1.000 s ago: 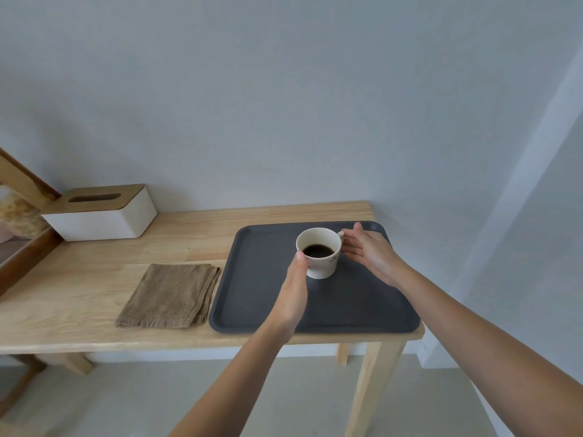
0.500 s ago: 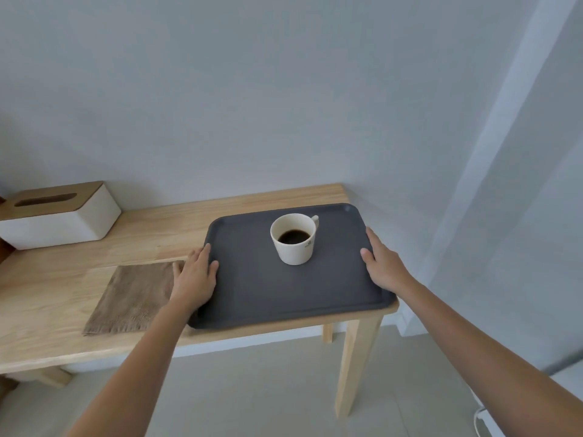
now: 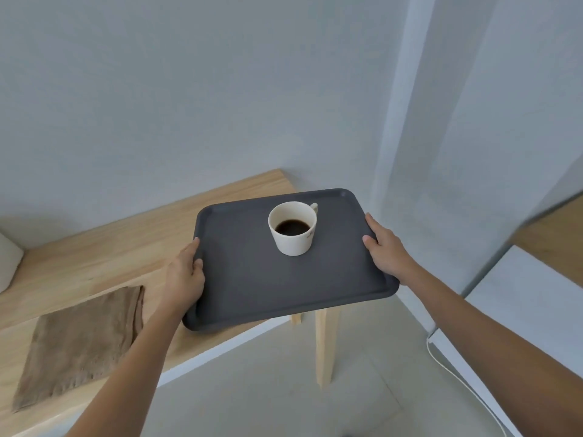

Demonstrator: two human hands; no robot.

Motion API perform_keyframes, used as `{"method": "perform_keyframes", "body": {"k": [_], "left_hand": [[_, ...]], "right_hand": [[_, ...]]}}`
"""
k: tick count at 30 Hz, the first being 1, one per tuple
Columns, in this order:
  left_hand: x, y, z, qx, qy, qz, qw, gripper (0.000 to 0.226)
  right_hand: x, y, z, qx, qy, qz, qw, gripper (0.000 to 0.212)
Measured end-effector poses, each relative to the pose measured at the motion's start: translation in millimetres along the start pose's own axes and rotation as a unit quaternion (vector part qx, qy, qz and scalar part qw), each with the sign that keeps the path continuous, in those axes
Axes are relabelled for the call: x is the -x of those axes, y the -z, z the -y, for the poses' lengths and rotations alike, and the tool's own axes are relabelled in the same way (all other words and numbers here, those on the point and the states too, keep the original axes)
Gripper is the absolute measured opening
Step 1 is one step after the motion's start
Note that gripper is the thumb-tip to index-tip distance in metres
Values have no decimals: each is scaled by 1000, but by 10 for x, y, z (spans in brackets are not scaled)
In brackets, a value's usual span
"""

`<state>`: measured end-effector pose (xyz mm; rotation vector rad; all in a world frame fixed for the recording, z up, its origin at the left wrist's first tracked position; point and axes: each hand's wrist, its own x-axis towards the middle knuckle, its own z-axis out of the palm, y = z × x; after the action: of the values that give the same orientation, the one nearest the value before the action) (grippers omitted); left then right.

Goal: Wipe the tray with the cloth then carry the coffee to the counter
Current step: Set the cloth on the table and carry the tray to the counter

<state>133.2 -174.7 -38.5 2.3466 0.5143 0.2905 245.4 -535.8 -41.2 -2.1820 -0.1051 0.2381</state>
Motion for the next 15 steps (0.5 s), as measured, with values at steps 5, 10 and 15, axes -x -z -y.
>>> {"method": "perform_keyframes", "body": {"k": [5,10,15], "left_hand": [[-141,-332,-543,19,-73,40,996,50],[-143,-863,-1249,52,-162,103,980,49],[-35,-1685,-2007,52,-216,179,958,51]], "right_hand": [[305,511,-289,-17,-36,-76,996,54],[723,1095,-718,-37,-76,-156,984,55],[1279,1787,-1296,-68,-111,-242,961,53]]}}
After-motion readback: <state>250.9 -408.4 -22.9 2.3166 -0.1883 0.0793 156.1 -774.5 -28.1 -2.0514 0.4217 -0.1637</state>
